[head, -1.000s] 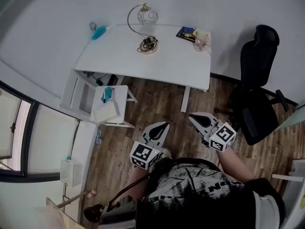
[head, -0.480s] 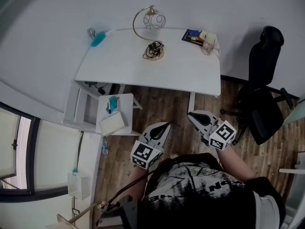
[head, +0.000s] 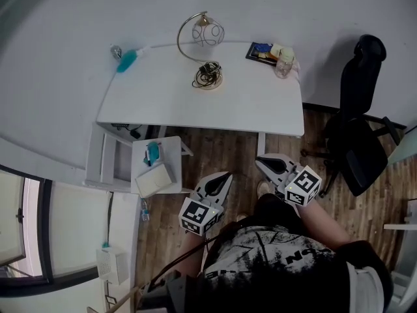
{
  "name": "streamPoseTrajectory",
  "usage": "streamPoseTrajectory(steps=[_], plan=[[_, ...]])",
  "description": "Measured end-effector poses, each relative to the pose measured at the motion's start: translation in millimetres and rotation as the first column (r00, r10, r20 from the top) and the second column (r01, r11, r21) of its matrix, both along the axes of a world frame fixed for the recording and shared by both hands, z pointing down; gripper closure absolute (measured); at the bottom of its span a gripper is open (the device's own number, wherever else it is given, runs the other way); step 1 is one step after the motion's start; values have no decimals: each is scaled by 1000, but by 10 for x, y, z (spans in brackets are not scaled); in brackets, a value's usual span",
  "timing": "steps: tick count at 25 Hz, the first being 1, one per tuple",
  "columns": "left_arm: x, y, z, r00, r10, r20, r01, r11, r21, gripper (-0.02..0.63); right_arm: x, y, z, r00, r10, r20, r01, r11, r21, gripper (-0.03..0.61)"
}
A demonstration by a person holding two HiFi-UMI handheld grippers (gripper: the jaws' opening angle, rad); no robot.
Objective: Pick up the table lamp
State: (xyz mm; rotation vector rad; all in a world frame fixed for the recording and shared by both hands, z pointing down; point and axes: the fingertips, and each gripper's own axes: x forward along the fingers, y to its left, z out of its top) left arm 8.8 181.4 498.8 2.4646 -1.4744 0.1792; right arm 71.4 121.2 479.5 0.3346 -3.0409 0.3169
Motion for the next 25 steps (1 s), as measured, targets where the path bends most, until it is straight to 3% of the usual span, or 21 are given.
streamPoseTrajectory(steps=[13, 25], plan=[[-502, -851, -88, 995, -99, 3, 99, 995, 10, 598, -504, -874, -2, 996, -92, -7, 92, 996, 12, 558], [-877, -1951, -181, 972, -236, 12, 236, 972, 13, 598, -758, -2007, 30, 980, -197, -28, 198, 980, 27, 558]])
